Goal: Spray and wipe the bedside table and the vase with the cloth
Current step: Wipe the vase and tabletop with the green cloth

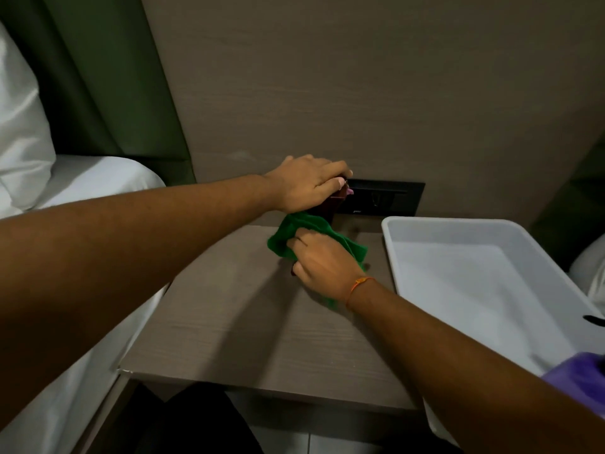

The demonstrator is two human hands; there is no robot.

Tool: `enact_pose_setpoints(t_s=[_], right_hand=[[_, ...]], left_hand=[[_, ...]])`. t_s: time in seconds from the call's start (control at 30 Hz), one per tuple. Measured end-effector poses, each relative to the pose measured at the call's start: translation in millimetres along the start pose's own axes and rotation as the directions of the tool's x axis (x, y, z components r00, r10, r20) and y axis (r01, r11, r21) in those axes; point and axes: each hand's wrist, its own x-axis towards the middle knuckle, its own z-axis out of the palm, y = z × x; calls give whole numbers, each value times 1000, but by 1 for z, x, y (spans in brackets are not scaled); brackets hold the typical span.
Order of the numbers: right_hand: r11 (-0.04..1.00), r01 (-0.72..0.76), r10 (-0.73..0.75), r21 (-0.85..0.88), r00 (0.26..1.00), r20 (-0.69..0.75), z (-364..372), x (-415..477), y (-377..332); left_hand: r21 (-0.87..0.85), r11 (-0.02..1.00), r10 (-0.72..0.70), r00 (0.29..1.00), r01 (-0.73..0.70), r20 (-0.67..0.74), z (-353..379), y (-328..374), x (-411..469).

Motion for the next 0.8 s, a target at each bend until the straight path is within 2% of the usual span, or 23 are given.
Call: enact_pose_setpoints(t_s=[0.13, 0.23, 0.3, 0.37, 0.4, 0.47, 0.5, 0.53, 0.6, 0.67, 0.73, 0.8], right_hand=[[967, -131, 71, 219, 962, 262, 11, 2, -9], [846, -339, 166, 411, 901, 402, 19, 6, -4], [690, -500, 190, 524, 823, 535, 20, 8, 1], [466, -651, 222, 600, 742, 632, 18, 9, 2], [351, -698, 252, 624, 712, 655, 17, 9, 4], [188, -751, 296, 633, 658, 692, 12, 6, 9], [105, -767, 277, 633, 633, 723, 7, 3, 12], [-33, -780, 232, 625, 602, 764, 2, -1, 14], [-419, -715, 191, 560, 533, 824, -10, -12, 11], [-705, -481, 294, 521, 470, 832, -17, -23, 9], [-857, -166, 408, 488, 362, 838, -21, -36, 2], [-866, 144, 500, 479, 288, 817, -29, -42, 1]], left_hand=[[-12, 1000, 2, 1000, -2, -1, -1, 2, -3], [-14, 1000, 5, 1000, -4, 15, -2, 1, -2], [-14, 1000, 9, 1000, -9, 18, -3, 0, -1], [-9, 1000, 8, 1000, -8, 16, -1, 0, -1], [-5, 1000, 5, 1000, -5, 10, -1, 0, -2], [0, 1000, 2, 1000, -2, 3, -1, 0, -3], [2, 1000, 2, 1000, -2, 4, -1, 1, -3], [2, 1000, 3, 1000, -3, 8, -2, 1, -3], [10, 1000, 3, 1000, -3, 9, -2, 1, -3], [25, 1000, -4, 1000, 4, -3, -1, 1, -3], [21, 1000, -3, 1000, 3, -9, 0, 0, -2], [11, 1000, 1, 1000, -1, -9, 1, -1, -1]])
